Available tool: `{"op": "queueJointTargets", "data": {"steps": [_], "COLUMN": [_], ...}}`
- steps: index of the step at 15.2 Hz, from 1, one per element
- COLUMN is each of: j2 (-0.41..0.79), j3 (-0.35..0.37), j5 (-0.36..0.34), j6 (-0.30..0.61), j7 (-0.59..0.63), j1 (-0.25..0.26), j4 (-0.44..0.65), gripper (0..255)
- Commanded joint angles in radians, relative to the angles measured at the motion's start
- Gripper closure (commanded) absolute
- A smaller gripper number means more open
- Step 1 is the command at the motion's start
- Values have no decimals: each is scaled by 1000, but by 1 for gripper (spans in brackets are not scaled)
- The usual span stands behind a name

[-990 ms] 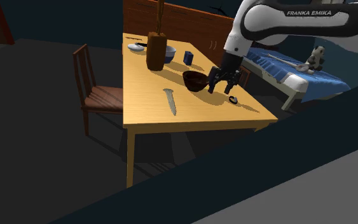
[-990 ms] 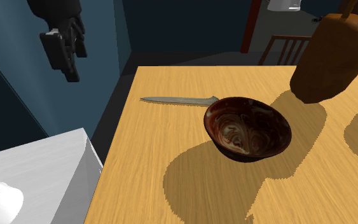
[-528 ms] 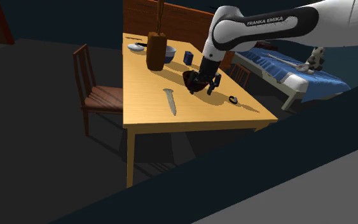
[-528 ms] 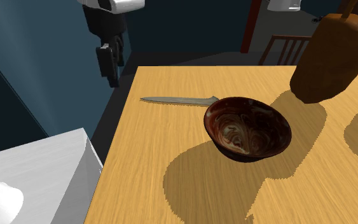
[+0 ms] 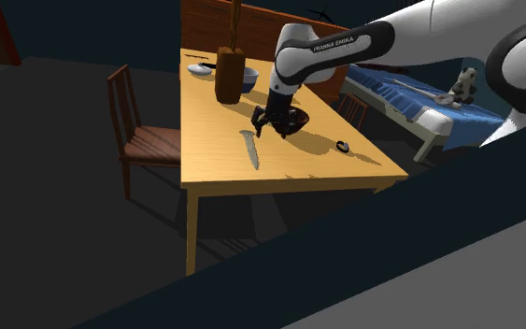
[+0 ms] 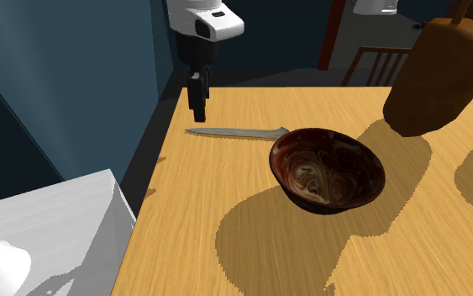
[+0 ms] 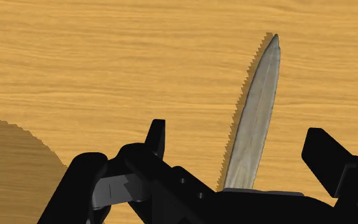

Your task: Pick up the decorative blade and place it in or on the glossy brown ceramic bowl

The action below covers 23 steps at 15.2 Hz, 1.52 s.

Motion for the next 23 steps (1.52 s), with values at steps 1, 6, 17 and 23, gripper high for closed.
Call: {"op": "queueJointTargets", "data": {"steps": [1, 6, 17, 23], "j2": [87, 284, 351, 350], "j3": [8, 2, -4, -4], "j5": [-23, -81, -93, -93], "j6": [27, 47, 137, 137], "j7": [48, 138, 151, 151], "j1": [4, 14, 16, 17], "j4": [62, 240, 216, 216], "gripper": [0, 0, 0, 255]}}
